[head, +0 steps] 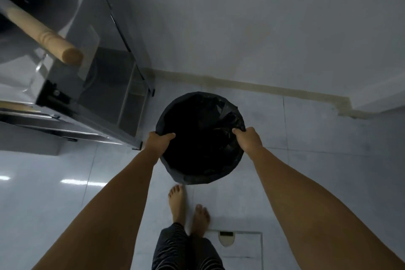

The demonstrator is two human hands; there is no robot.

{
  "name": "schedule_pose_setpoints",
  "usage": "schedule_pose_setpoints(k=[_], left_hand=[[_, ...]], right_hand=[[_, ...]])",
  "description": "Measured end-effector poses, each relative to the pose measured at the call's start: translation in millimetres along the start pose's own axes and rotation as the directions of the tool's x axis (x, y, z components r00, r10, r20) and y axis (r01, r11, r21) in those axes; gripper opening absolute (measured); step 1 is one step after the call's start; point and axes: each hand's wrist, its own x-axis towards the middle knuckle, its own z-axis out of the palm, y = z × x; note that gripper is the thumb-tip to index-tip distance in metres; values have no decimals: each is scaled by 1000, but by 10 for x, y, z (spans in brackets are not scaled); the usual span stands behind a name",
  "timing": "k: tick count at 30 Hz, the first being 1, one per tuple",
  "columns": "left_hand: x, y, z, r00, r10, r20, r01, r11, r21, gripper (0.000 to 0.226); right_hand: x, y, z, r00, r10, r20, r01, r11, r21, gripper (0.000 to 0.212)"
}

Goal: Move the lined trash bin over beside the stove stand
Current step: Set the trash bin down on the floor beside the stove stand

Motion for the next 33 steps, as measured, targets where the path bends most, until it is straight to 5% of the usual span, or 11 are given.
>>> schedule_pose_setpoints(k=[12, 22, 28, 33], left_hand=[[2236, -533, 471, 1000, -19, 8, 19, 999, 30, 86], [2941, -922, 632, 999, -16, -51, 19, 998, 68, 76], [2835, -1014, 773, 978, 128, -164, -100, 980, 169, 80], [2633, -1457, 985, 861, 463, -210, -279, 776, 565, 84]], right_hand=[[2029, 276, 1091, 1000, 12, -1, -12, 998, -54, 60], [2683, 448, 1627, 999, -22, -49, 20, 999, -30, 53], [2680, 506, 1845, 987, -74, -143, 95, 985, 144, 63], [2347, 1012, 2250, 881, -336, -334, 271, 936, -226, 81]])
